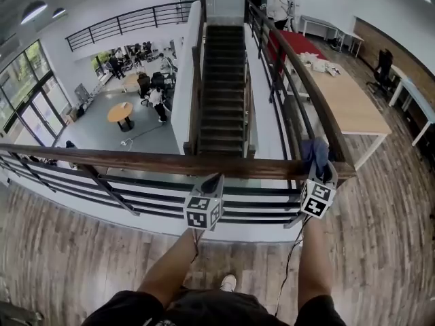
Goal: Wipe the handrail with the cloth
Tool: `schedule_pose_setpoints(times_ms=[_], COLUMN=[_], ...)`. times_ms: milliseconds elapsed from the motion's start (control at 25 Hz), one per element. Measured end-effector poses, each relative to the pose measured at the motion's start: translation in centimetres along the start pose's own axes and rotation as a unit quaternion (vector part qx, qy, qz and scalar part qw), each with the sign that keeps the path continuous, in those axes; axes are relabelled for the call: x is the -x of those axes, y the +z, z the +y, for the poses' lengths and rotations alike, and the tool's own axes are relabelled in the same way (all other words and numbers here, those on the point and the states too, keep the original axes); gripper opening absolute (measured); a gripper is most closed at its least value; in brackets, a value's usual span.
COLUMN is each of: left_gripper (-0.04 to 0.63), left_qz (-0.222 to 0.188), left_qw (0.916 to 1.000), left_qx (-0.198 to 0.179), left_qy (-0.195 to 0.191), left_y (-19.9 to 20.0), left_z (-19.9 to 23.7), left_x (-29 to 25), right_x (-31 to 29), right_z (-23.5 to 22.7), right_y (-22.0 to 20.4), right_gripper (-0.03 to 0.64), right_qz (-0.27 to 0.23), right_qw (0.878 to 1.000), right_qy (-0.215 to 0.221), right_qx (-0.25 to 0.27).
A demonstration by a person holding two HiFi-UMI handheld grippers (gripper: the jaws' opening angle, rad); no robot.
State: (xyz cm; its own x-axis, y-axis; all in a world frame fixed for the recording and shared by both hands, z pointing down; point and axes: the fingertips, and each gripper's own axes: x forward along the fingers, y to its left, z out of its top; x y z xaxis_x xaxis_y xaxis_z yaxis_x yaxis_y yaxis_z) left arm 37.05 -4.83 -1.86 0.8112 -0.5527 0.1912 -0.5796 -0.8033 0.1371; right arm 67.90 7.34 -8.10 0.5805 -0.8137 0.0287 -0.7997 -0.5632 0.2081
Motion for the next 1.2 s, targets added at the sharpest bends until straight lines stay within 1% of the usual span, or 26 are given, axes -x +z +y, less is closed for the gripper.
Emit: schedule_pose_setpoints(times_ms=[120,240,440,600,680,840,920,1000,1080,1200], left_gripper=[0.003,0.003,0.003,0.003,0.003,0.003,0.003,0.003,0.003,0.003], left_qz=[-0.011,-0.015,-0.03,-0.028,-0.02,-0.003,0.003,0.006,0.011,0.021], left_qw=[0.9994,0.9976,0.9917,0.9843,0.9794,0.9682,0.9632,0.9599,0.9585,0.9571], left_qx=[0.011,0.019,0.025,0.031,0.039,0.05,0.049,0.037,0.026,0.043], left_qy=[0.032,0.064,0.122,0.171,0.197,0.245,0.264,0.278,0.284,0.286], left_y=[-0.5,-1.1,-2.3,-4.2,-5.8,-9.9,-11.6,-13.0,-14.2,-16.3], left_z=[4.7,10.3,21.6,30.8,35.5,44.9,49.4,53.7,57.5,62.0], left_x=[2.6,6.2,13.7,19.8,23.0,28.7,31.1,32.6,33.5,34.9], right_x=[2.4,4.8,8.1,10.7,12.0,13.2,13.3,12.9,12.1,11.6], right_z=[10.1,20.7,38.3,51.1,57.5,69.8,75.5,80.7,85.6,92.6], right_y=[1.7,2.9,3.1,2.1,1.2,-1.4,-2.5,-3.4,-4.3,-6.1], right_gripper=[0.112,0.112,0.112,0.112,0.112,0.112,0.112,0.112,0.112,0.112], right_qz=[-0.032,-0.05,-0.041,-0.02,-0.005,0.025,0.04,0.053,0.068,0.091], right_qw=[0.997,0.988,0.971,0.956,0.948,0.933,0.927,0.926,0.928,0.929], right_qy=[0.074,0.143,0.234,0.29,0.316,0.358,0.371,0.372,0.365,0.358], right_qx=[-0.017,-0.021,-0.04,-0.042,-0.036,-0.023,-0.022,-0.029,-0.036,-0.027])
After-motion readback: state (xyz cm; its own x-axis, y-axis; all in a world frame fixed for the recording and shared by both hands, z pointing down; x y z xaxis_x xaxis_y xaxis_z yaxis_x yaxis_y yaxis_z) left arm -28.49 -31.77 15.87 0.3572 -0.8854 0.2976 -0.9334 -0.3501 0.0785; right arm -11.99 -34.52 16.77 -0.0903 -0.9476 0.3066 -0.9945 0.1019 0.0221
